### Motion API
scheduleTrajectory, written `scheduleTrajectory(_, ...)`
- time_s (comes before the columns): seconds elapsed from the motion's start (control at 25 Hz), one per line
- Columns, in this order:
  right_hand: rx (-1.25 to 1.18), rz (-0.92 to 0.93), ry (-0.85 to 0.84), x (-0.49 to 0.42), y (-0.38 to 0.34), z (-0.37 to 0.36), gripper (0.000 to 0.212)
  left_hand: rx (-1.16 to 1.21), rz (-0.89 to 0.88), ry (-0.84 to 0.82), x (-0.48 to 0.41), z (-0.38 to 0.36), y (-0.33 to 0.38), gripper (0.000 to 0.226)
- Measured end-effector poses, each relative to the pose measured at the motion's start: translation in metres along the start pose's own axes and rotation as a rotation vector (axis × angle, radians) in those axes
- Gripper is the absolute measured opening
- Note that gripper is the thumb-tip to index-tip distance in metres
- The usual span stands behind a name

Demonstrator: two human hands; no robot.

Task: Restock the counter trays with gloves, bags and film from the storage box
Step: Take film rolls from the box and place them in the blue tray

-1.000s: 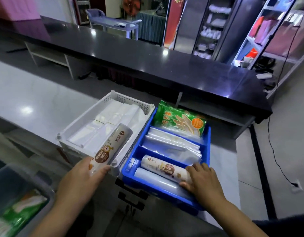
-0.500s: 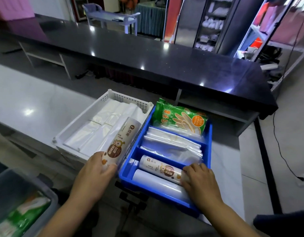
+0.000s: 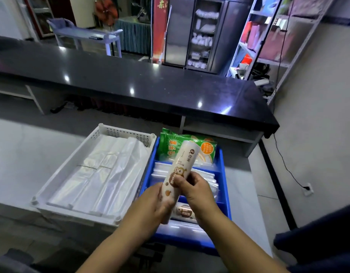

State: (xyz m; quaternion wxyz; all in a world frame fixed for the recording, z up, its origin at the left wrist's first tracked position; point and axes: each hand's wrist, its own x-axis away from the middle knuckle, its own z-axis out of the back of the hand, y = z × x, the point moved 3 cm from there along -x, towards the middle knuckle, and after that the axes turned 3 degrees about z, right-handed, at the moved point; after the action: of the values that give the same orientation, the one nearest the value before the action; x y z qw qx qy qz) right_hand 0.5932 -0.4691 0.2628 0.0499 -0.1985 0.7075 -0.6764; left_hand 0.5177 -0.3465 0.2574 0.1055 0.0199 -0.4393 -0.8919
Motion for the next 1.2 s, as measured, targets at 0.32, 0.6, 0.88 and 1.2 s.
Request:
scheduleTrajectory(0.32, 0.172, 0.142, 0.23, 0.009, -0.016, 0.075, 0.016, -0.805, 0.225, -0.36, -0.016, -0.031, -0.029, 0.034)
scheduleTrajectory(0.6, 0.335, 0.107, 0.315, 0.022, -0.004, 0.106, 0.027, -0.679, 0.163, -0.245, -0.017, -0.033, -0.034, 0.031)
scheduleTrajectory(0.88, 0.357, 0.063, 0.33, 0.023, 0.001, 0.112, 0.029, -0.496, -0.025, -0.056, -0.016, -0.029, -0.026, 0.059)
scheduleTrajectory(1.2, 0.376, -0.03, 0.256, 0.022, 0.0, 0.109, 0.02, -0.413, -0.446, -0.089, -0.02, -0.003, 0.001, 0.047)
